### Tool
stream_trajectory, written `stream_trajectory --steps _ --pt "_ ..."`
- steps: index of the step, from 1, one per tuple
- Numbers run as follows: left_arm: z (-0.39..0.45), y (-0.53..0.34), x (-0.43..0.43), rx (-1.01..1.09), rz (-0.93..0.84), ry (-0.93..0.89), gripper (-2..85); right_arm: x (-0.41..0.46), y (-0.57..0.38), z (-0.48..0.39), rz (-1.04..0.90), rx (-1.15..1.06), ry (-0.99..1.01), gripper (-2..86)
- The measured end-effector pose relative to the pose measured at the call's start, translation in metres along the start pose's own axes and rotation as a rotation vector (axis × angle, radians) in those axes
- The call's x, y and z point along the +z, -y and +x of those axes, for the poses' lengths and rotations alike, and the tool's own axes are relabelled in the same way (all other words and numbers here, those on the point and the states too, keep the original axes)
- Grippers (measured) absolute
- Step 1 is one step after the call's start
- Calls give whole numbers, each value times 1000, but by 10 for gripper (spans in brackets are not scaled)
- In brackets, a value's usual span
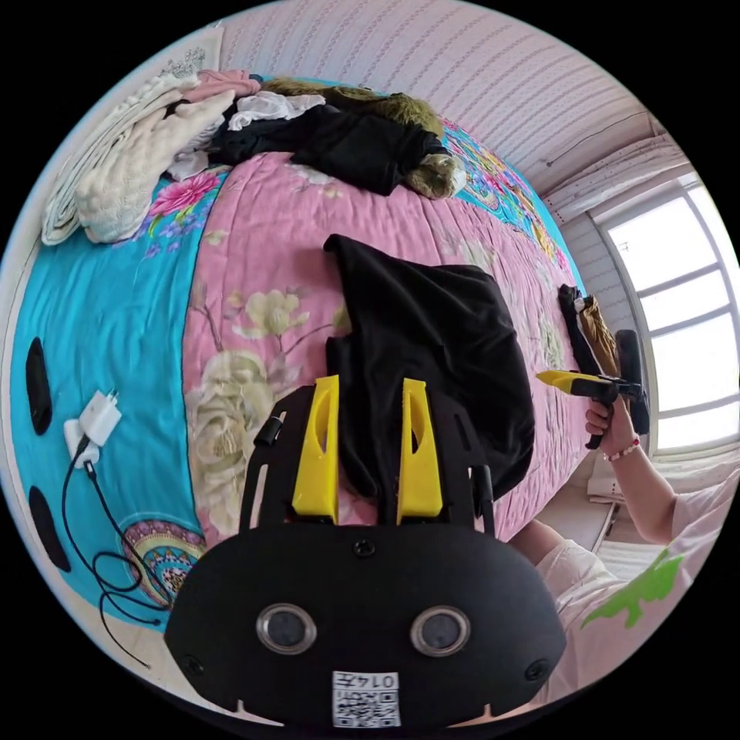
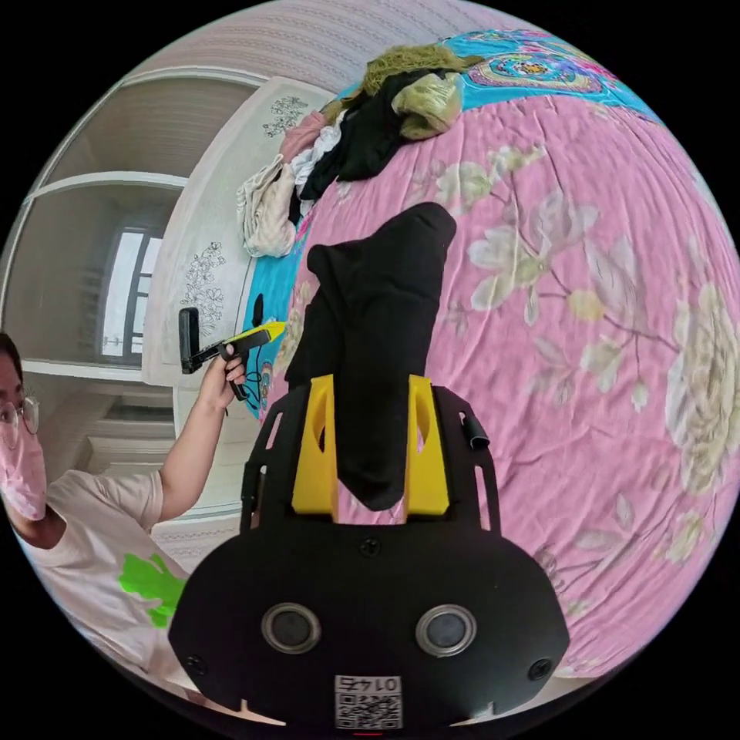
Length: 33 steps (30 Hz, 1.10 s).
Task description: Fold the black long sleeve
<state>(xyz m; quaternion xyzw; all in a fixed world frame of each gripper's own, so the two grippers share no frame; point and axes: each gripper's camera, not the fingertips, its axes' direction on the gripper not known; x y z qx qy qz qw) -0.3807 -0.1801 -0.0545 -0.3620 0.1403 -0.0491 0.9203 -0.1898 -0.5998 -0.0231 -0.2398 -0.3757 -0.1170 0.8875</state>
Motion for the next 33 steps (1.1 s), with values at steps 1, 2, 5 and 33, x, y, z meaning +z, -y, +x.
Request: stream_trajectory --steps 1,2,5,33 --pt "0 16 5 10 -5 -6 119 -3 17 1 7 -7 -8 138" --pt "0 24 6 14 -8 -9 118 -5 35 3 2 -5 -16 139" --pt "-1 63 9 37 35 3 111 -11 74 8 9 7 -32 139" --pt "-33 144 15 5 -31 -95 157 -80 163 62 -35 92 235 86"
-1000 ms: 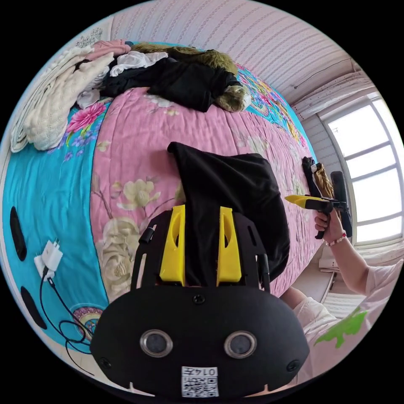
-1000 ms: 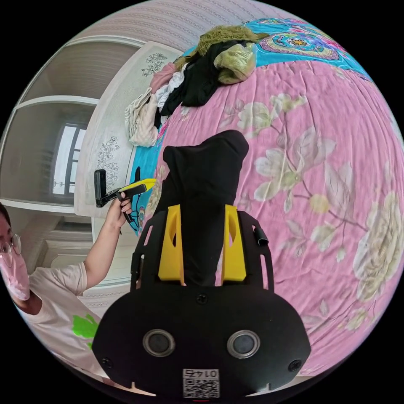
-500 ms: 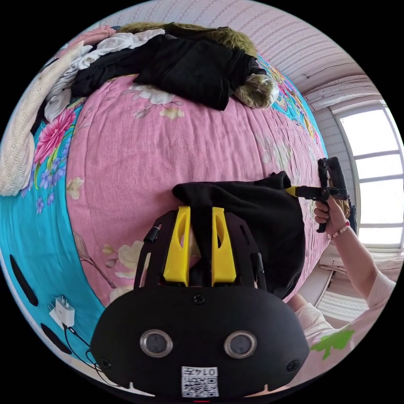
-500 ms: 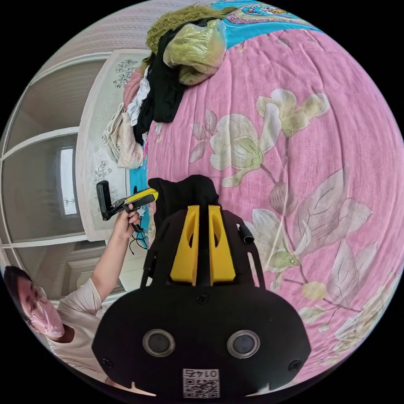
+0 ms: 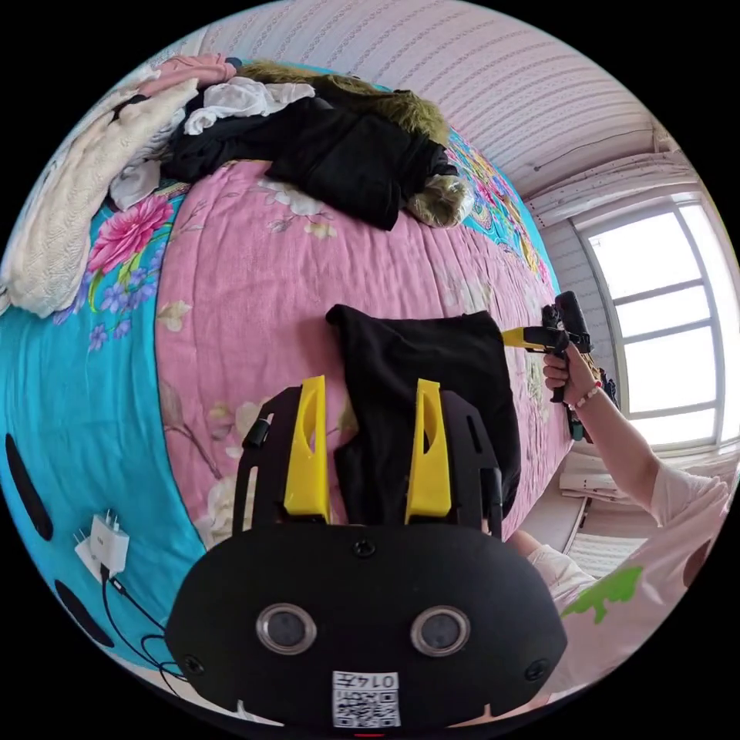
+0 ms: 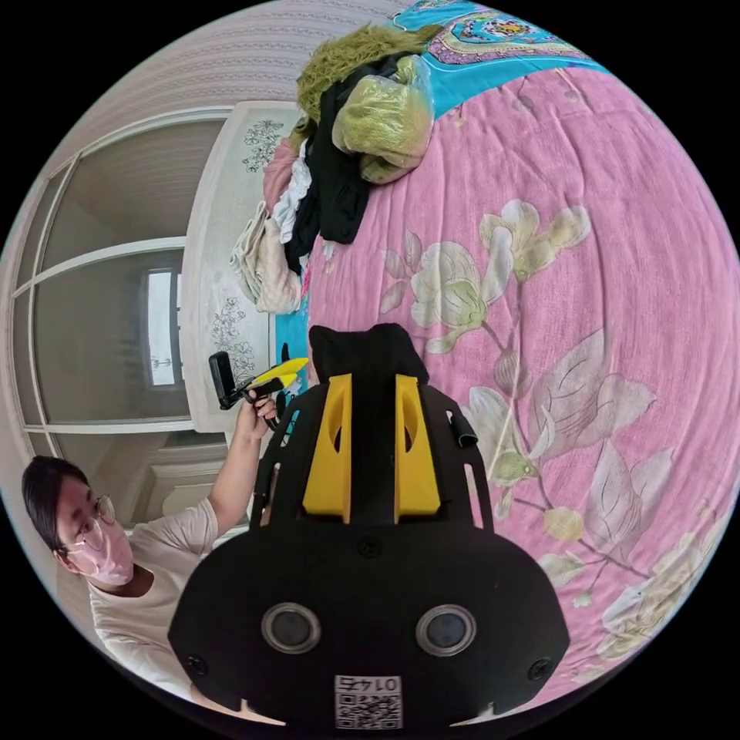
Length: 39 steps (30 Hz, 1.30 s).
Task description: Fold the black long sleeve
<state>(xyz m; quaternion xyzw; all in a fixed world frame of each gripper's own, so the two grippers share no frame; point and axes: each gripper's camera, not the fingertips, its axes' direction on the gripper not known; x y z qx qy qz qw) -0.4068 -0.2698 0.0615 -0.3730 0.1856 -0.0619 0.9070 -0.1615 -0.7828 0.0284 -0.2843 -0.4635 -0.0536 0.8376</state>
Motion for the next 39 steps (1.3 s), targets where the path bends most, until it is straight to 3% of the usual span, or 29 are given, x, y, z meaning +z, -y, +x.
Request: stream_trajectory --steps 9,12,17,22,27,30,35,39 --pt "2 -54 19 -63 -127 -82 160 -1 -71 5 -79 20 -23 113" --pt "8 -47 32 -70 -141 -171 154 -3 -81 15 -62 63 79 125" --pt "30 -31 40 -34 -192 -87 119 -9 -95 14 -88 85 -13 127" --pt "47 -21 23 -64 -180 50 145 -22 -110 11 -73 96 -49 124" --pt "68 -13 31 -91 -199 20 179 -11 -121 8 -156 81 101 129" --pt "90 -7 32 -70 -231 90 150 -13 -132 4 -158 80 61 120" --pt "115 -2 41 -58 -266 -97 100 -31 -157 2 -153 83 77 115" --pt "131 -4 45 -74 -257 -54 42 -45 -176 -1 -160 77 73 111"
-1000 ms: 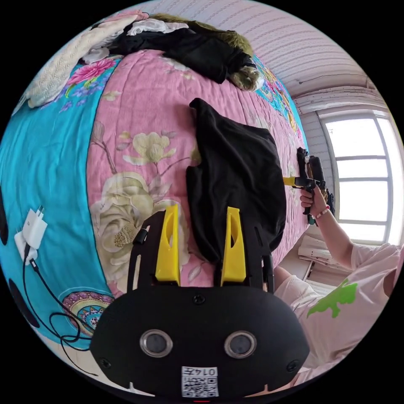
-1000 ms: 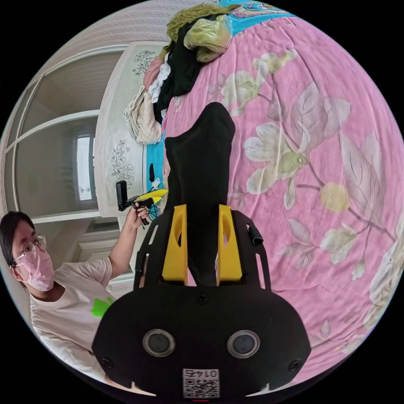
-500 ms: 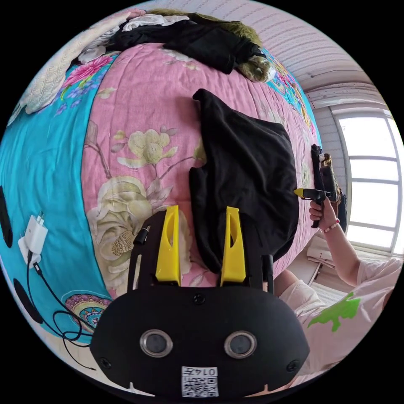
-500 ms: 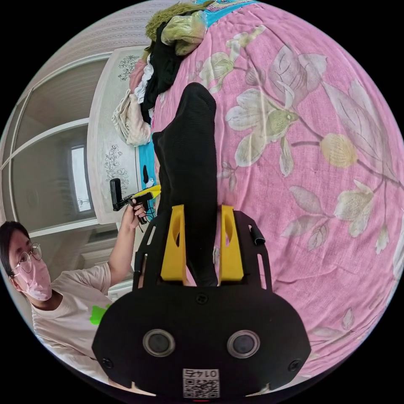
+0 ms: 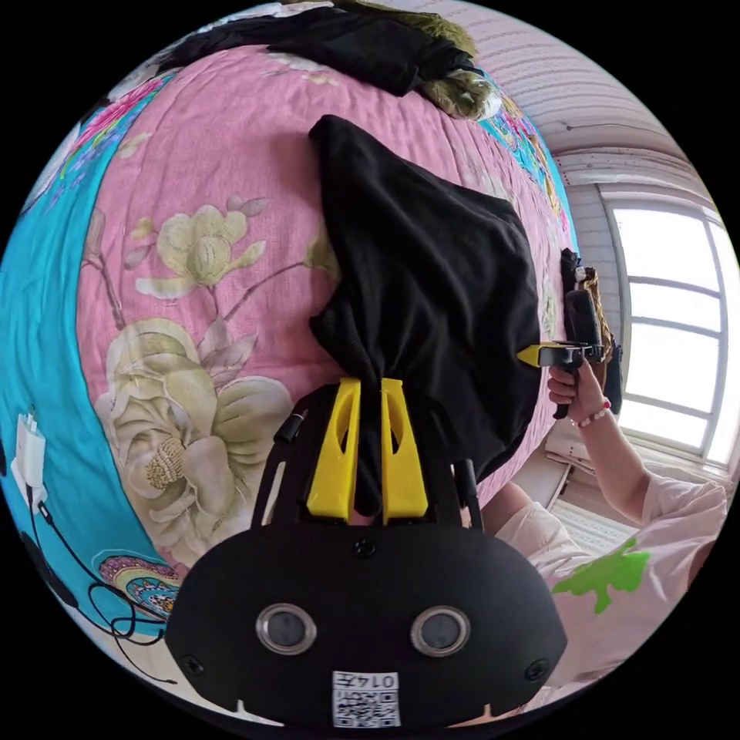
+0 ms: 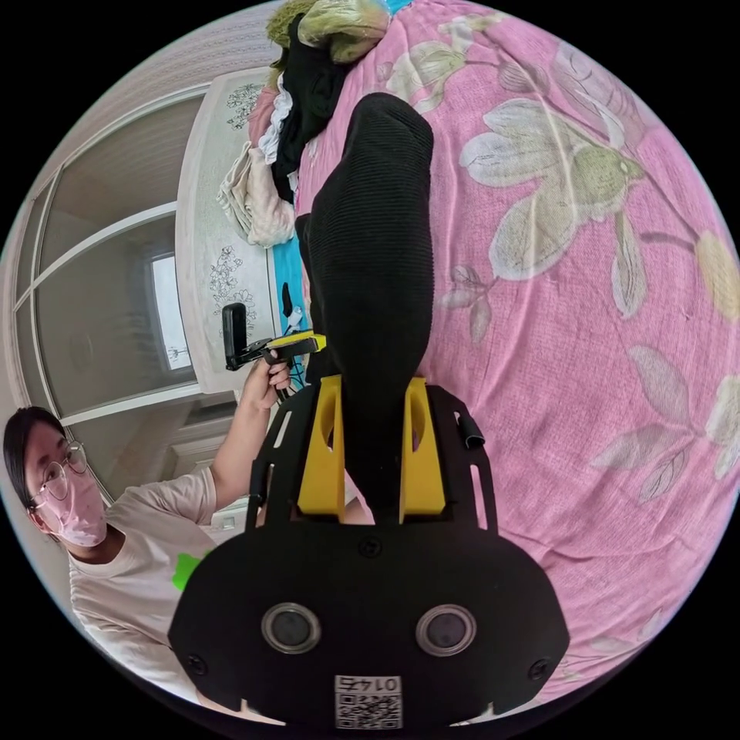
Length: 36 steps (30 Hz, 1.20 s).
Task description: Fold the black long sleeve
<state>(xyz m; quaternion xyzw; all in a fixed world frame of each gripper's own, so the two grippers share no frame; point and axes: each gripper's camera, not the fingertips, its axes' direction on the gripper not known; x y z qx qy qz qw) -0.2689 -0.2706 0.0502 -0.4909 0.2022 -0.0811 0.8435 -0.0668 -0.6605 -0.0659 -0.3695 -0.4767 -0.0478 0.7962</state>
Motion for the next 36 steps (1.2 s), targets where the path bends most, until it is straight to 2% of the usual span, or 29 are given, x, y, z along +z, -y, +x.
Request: stream_trajectory --steps 8,17,24,29,36 --pt "47 -12 -13 -44 75 7 -3 -29 -60 -18 12 -53 -49 60" --pt "148 -17 -48 48 114 -38 -8 -80 -137 -53 20 -95 5 31" --pt "278 -1 -62 189 161 -67 -8 -159 -211 -79 33 -115 -55 16" --pt "386 22 -48 287 183 -155 -8 -247 -288 -98 50 -96 -197 13" --pt "590 71 -23 457 251 -332 -8 -387 -402 -128 134 -7 -402 15"
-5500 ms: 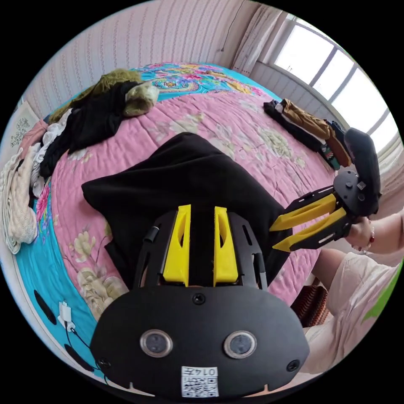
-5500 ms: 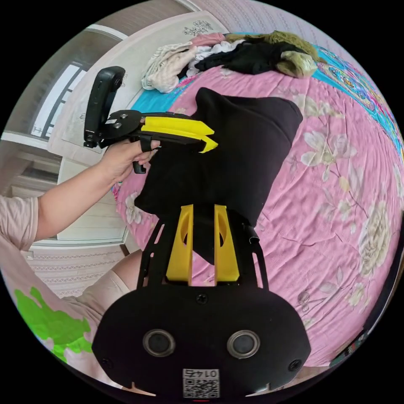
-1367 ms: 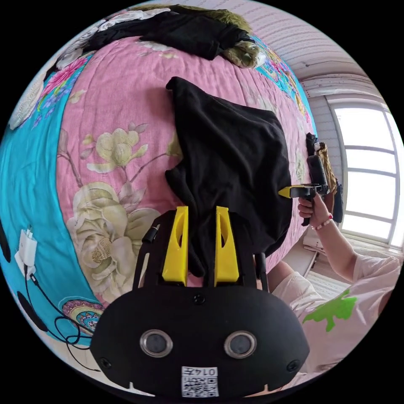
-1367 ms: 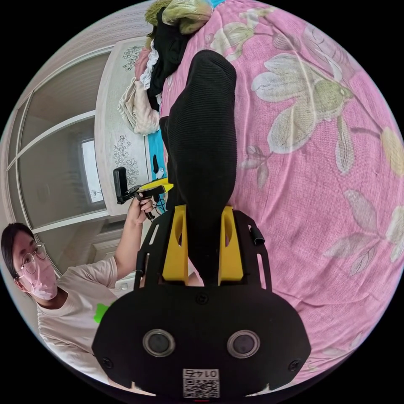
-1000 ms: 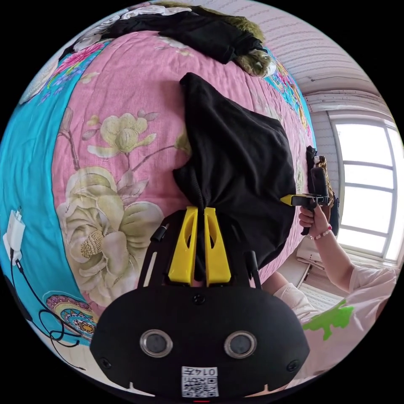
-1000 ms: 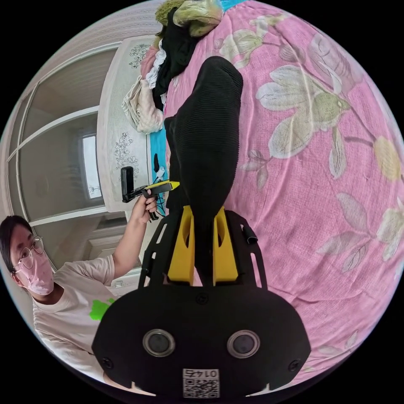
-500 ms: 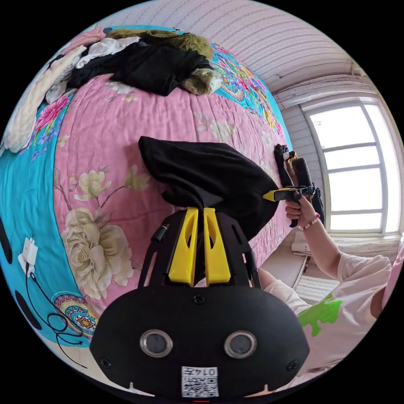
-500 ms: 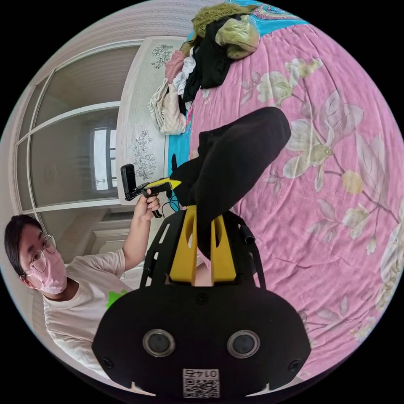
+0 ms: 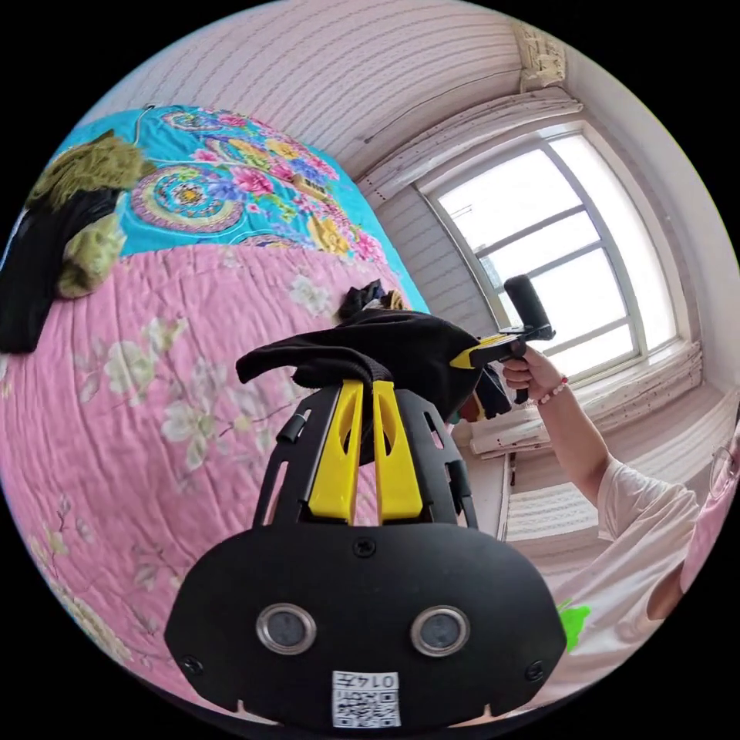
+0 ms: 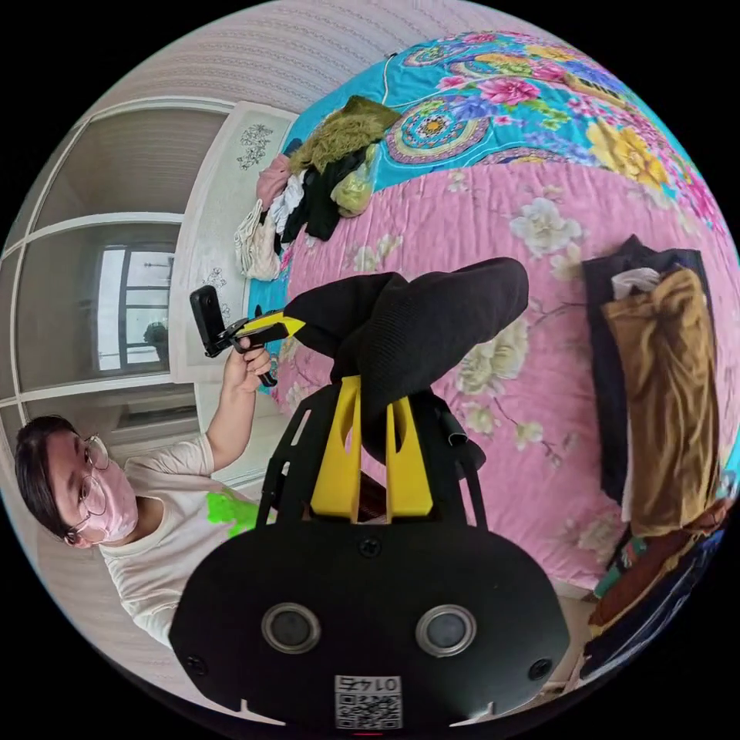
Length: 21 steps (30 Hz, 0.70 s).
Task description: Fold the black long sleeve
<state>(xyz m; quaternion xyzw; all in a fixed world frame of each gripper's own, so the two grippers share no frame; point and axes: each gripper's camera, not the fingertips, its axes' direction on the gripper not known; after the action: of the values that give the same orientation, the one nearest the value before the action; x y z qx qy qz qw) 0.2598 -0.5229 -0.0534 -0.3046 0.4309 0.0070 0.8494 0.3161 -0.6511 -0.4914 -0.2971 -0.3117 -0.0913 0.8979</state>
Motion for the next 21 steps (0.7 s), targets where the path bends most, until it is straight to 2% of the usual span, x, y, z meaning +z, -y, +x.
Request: stream_trajectory --steps 6,10,13,17,21 --pt "134 87 98 107 63 -97 -7 -136 -80 29 23 138 -232 20" --pt "209 122 173 121 121 -39 -5 -195 -103 68 -56 235 -341 29" --pt "222 139 247 32 42 -115 -2 -196 -110 119 -137 335 -394 39" --pt "228 151 315 -62 -90 -109 7 -166 -139 182 -215 409 -541 52" --pt "256 166 350 -41 -153 -44 28 -169 -176 208 -146 435 -582 58"
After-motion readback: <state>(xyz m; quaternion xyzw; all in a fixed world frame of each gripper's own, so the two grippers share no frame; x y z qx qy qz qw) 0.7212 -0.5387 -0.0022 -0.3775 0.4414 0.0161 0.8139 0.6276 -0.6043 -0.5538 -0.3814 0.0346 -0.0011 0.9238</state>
